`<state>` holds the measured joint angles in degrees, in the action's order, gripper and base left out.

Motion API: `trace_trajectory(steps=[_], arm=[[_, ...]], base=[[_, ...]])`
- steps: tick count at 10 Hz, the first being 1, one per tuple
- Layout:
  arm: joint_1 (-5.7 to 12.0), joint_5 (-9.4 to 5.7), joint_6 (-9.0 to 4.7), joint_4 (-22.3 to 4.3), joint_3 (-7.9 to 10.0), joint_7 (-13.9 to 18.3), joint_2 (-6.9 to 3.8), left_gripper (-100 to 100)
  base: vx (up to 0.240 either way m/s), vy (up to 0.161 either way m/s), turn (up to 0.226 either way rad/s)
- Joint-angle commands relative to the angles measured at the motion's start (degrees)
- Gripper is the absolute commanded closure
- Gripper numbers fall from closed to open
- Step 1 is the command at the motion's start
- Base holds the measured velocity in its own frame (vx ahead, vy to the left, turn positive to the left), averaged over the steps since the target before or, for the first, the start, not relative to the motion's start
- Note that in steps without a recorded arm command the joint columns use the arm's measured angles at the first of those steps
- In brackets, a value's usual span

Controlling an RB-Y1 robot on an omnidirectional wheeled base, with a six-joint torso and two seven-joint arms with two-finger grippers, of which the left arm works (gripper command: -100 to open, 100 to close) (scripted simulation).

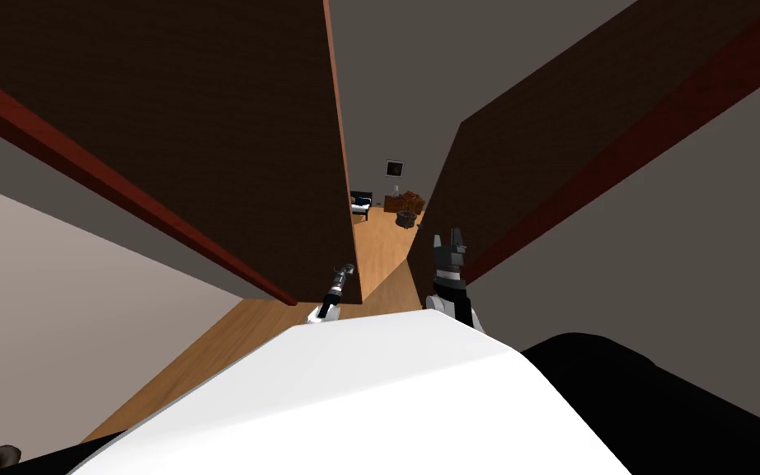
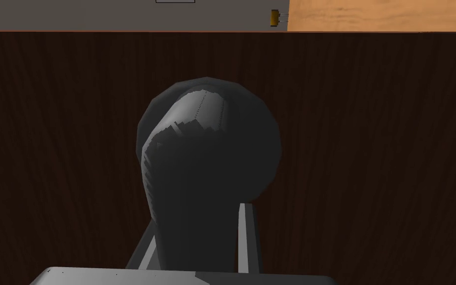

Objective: Push the door open

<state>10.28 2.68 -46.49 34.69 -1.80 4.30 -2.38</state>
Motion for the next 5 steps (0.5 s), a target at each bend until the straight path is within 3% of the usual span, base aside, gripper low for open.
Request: trace_trajectory(steps=[1, 3, 5], arm=[[-0.26, 0.03, -0.07, -0.10, -0.07, 0.01, 0.06, 100], [-0.26, 0.03, -0.07, -0.10, -0.07, 0.01, 0.06, 100], [-0.01, -0.54, 0.05, -0.08, 0.95, -0.35, -0.74, 100]], base=[[0.000, 0.000, 0.000], [0.000, 0.000, 0.000], [0.132, -0.051, 0.036]])
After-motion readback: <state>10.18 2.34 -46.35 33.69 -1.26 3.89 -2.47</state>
